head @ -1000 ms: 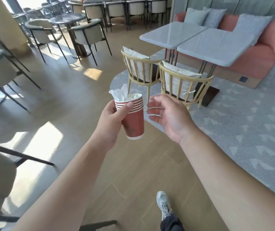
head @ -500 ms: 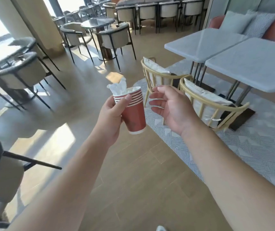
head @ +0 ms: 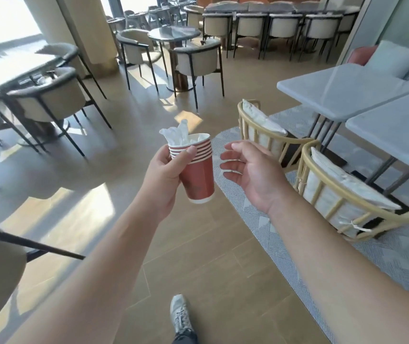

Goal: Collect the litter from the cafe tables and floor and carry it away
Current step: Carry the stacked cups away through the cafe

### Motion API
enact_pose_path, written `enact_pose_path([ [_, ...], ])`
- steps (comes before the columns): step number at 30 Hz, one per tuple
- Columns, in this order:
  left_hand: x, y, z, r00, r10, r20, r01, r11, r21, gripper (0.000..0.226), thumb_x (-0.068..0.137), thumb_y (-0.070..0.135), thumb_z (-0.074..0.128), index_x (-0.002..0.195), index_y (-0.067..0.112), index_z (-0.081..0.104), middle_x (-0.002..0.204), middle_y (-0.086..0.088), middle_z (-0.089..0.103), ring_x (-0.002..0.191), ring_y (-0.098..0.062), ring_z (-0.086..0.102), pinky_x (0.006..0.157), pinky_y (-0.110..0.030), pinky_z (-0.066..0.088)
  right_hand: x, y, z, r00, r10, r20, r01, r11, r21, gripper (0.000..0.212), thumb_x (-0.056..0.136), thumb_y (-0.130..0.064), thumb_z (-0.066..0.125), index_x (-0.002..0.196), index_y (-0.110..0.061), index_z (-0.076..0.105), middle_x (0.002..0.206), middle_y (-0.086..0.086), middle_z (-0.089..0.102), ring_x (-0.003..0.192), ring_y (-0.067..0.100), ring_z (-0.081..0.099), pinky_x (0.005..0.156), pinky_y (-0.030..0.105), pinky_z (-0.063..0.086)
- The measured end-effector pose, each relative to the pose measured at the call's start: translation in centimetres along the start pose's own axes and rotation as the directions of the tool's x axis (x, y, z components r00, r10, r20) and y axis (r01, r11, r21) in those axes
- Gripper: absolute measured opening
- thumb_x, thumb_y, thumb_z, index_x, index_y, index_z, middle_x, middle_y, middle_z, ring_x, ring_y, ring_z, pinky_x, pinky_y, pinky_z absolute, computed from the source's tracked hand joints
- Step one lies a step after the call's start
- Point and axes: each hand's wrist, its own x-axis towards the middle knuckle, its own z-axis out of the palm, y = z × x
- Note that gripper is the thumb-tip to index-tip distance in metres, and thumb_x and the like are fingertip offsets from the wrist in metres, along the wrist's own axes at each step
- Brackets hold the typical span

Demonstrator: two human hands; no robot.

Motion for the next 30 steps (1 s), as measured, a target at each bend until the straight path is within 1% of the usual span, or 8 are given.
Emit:
enact_pose_path([
  [3,5.1,0.1,-3.3,1.000,0.008,0.001,-0.008,1.000,0.001,0.053,0.083,0.028,0.073,0.128,0.003,0.062,0.110,-0.006,0.074,0.101,-0.019,0.070,0.086,-0.032,0.055,5.1,0.7,2.9,1.000,0.005,-0.012,-0.005,1.000,-0.014,0.014,0.094,-0.016,0.053,0.092,-0.012,0.066,0.079,0.003,0.069,0.069,0.016,0.065,0.061,0.027,0.050],
  [5,8.6,0.5,-5.6,1.000,0.018,0.012,-0.018,1.000,0.023,0.051,0.077,0.034,0.080,0.120,0.009,0.068,0.109,-0.005,0.076,0.100,-0.018,0.071,0.086,-0.031,0.055,8.7,0.9,5.2,1.000,0.018,-0.010,-0.018,1.000,-0.022,0.014,0.094,-0.016,0.053,0.093,-0.012,0.066,0.079,0.003,0.069,0.069,0.016,0.065,0.063,0.029,0.050],
  [7,11.8,1.2,-8.0,0.999,0.023,0.025,-0.024,0.999,0.043,0.048,0.073,0.039,0.080,0.114,0.016,0.072,0.109,-0.005,0.077,0.100,-0.018,0.071,0.086,-0.030,0.055,12.2,0.9,7.6,1.000,0.029,-0.005,-0.029,0.999,-0.029,0.014,0.094,-0.017,0.053,0.094,-0.012,0.066,0.080,0.003,0.069,0.070,0.017,0.065,0.065,0.030,0.050],
  [14,21.6,3.4,-14.5,0.999,0.041,0.022,-0.041,0.999,0.019,0.042,0.071,0.040,0.081,0.109,0.022,0.075,0.107,-0.002,0.077,0.100,-0.016,0.072,0.085,-0.029,0.055,21.5,0.9,13.4,1.000,-0.001,-0.008,0.001,1.000,-0.014,0.013,0.095,-0.016,0.052,0.098,-0.010,0.064,0.079,0.002,0.069,0.068,0.016,0.064,0.063,0.028,0.050],
  [16,23.7,3.6,-15.4,0.999,0.044,0.026,-0.044,0.999,0.008,0.042,0.072,0.039,0.080,0.109,0.022,0.074,0.106,-0.001,0.077,0.098,-0.015,0.072,0.084,-0.029,0.056,23.4,0.9,14.1,1.000,-0.004,-0.006,0.004,1.000,-0.018,0.013,0.095,-0.016,0.052,0.096,-0.010,0.064,0.078,0.002,0.069,0.068,0.016,0.064,0.063,0.028,0.050],
  [22,30.0,3.1,-16.7,0.999,0.036,0.025,-0.037,0.999,0.023,0.058,0.070,0.042,0.079,0.119,0.013,0.068,0.106,-0.002,0.076,0.099,-0.017,0.070,0.092,-0.036,0.054,29.8,0.6,14.5,1.000,-0.015,-0.011,0.015,1.000,0.003,0.014,0.095,-0.016,0.053,0.090,-0.012,0.065,0.077,0.002,0.067,0.068,0.016,0.063,0.065,0.029,0.049],
  [24,32.4,2.6,-16.7,1.000,0.023,0.022,-0.024,0.999,0.037,0.057,0.069,0.044,0.079,0.117,0.015,0.069,0.106,-0.001,0.076,0.099,-0.017,0.070,0.094,-0.038,0.054,32.3,0.6,14.1,1.000,-0.016,-0.017,0.016,1.000,0.010,0.014,0.095,-0.016,0.052,0.091,-0.011,0.065,0.077,0.002,0.067,0.067,0.016,0.063,0.065,0.029,0.049],
  [30,41.0,1.2,-15.6,1.000,0.009,0.017,-0.010,0.997,0.071,0.048,0.071,0.045,0.078,0.112,0.021,0.072,0.104,0.002,0.077,0.097,-0.014,0.071,0.085,-0.031,0.054,41.5,0.3,12.4,1.000,0.002,-0.022,-0.002,0.999,0.042,0.014,0.095,-0.015,0.052,0.093,-0.010,0.064,0.079,0.004,0.066,0.066,0.015,0.062,0.063,0.028,0.049],
])
